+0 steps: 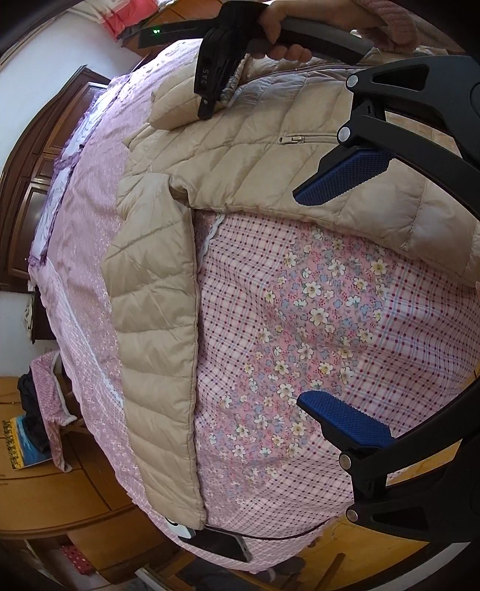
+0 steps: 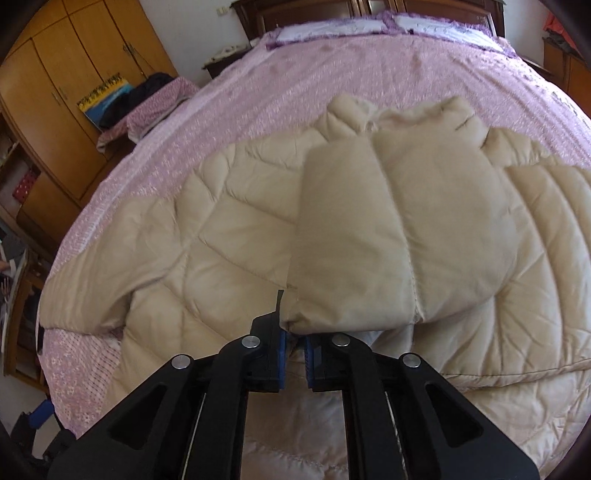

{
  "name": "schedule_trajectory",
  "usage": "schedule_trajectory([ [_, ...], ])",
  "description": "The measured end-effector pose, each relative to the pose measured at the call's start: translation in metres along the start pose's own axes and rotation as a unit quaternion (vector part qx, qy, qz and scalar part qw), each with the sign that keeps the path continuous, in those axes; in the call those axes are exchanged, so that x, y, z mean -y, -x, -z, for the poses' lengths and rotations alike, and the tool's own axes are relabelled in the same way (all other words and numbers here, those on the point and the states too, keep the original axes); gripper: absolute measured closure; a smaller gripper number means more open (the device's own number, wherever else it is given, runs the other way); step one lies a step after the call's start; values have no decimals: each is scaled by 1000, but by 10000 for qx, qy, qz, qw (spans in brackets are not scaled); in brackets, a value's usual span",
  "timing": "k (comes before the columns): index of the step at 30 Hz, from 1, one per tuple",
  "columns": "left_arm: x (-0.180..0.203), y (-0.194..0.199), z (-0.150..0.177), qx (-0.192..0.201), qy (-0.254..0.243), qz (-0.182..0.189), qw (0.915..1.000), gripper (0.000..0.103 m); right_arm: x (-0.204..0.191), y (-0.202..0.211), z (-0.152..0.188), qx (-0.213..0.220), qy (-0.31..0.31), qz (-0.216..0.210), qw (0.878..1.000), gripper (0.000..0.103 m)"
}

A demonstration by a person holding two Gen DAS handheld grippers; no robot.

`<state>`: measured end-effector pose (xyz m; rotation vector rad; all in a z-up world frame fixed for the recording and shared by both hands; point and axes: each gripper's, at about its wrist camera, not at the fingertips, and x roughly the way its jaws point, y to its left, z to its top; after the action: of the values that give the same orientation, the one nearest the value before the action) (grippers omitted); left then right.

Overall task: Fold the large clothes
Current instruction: 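Grasp the sleeve cuff with the right tool and fold it across the jacket body, then release the sleeve with the right tool onto the jacket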

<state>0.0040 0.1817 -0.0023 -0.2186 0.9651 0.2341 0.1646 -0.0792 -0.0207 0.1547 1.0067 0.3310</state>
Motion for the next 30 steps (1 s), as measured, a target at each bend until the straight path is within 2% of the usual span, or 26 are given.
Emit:
schedule_trajectory([
  [3,2,2,-1,25,-31,-1,10000,3,-3,5,0,45,12,-112,9999,47],
  [9,10,4,-1,35,-67,41,10000,3,-6,41,11,196,155,-316,9992,29],
  [14,31,5,-4,60,-281,119,9995,3,10,85,27,499,144,-317,9981,25],
  [18,60,6,-7,84,-548,281,9981,3,39,120,40,773,-41,80,9970,21],
  [24,109,8,-14,109,-976,513,9938,3,90,145,55,899,-411,585,9934,19],
  [30,163,7,-22,127,-1449,636,9873,3,134,162,67,1021,-800,817,9882,19],
])
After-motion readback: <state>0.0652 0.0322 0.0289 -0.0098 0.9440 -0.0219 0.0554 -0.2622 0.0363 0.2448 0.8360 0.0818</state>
